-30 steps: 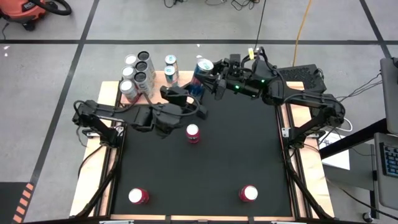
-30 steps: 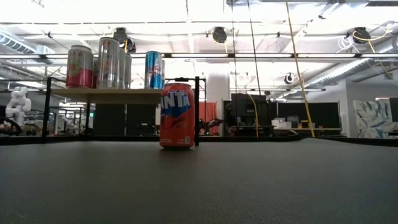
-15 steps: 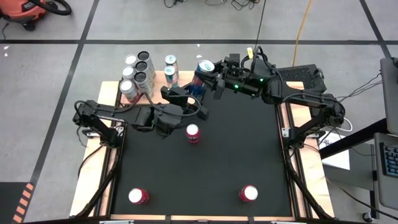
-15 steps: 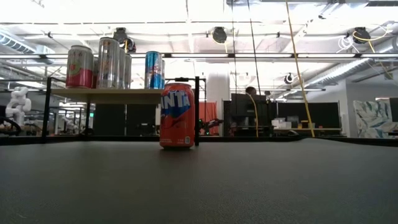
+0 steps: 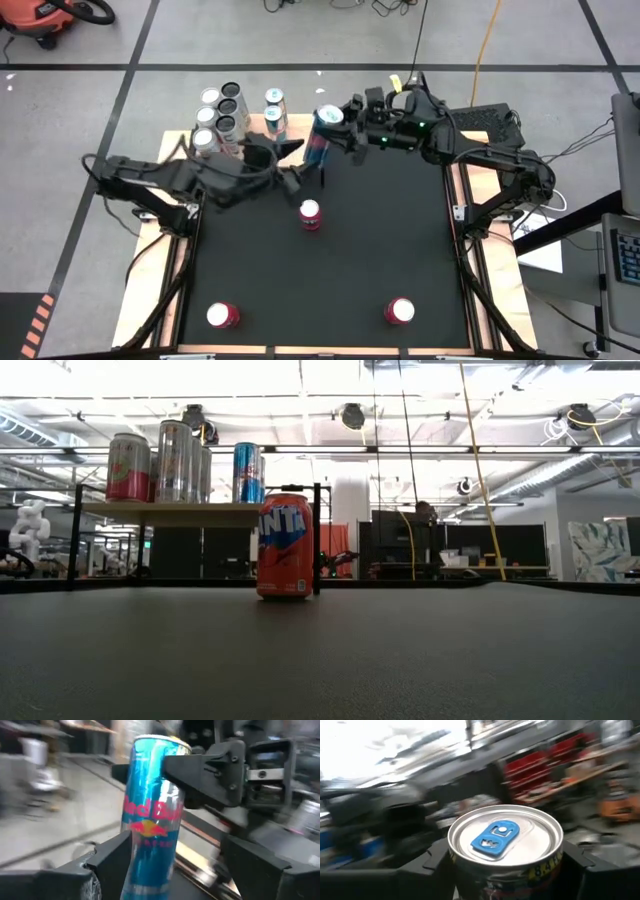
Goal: Place canned beverage on shelf
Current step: Put the blue soda can on the shelf aligned with the other blue soda cans
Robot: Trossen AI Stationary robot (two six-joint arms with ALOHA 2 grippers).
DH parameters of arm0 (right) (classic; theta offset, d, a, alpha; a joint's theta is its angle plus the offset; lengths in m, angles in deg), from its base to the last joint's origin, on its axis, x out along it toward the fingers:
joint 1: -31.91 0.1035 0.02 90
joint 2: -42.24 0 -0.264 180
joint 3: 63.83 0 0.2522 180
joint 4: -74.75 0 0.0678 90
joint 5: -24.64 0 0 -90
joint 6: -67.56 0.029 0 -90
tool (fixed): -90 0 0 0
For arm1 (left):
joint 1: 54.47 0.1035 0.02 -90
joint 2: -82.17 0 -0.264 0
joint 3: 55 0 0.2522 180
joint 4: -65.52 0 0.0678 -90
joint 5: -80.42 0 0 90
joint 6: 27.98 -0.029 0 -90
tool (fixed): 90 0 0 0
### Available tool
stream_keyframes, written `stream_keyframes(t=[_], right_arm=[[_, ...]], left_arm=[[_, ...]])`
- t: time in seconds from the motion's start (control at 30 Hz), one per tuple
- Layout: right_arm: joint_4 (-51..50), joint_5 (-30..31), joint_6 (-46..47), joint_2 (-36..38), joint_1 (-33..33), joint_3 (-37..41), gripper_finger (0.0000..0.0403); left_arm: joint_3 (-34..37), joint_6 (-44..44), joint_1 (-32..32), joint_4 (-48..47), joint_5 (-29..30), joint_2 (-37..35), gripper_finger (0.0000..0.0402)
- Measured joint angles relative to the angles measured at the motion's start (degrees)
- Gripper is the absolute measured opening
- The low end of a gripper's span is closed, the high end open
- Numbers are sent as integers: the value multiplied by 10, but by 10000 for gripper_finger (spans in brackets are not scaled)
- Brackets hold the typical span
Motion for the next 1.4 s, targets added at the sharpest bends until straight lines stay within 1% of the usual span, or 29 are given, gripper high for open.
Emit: stream_keyframes(t=[0.1,0.13,0.2,0.33,0.4,0.7,0.87,1.1,1.2,1.4], right_arm=[[15,-83,23,0,-7,0,215],[17,-103,25,0,-8,0,215],[20,-143,25,-1,-12,0,215],[25,-202,24,-1,-16,0,215],[26,-221,24,-1,-17,0,215],[33,-237,11,-1,-17,0,215],[39,-238,11,-1,-17,0,215],[39,-236,12,-1,-17,0,215],[39,-235,11,-1,-17,0,215],[35,-234,14,-1,-17,-1,215]], left_arm=[[0,34,15,-39,-102,-22,308],[0,42,19,-49,-127,-26,308],[0,43,24,-57,-158,-30,308],[0,43,24,-56,-190,-32,308],[0,43,23,-57,-193,-31,308],[0,58,24,-57,-181,12,309],[1,58,26,-58,-164,30,309],[1,59,30,-58,-160,39,307],[1,58,30,-56,-160,37,289],[1,52,30,-58,-158,37,237]])
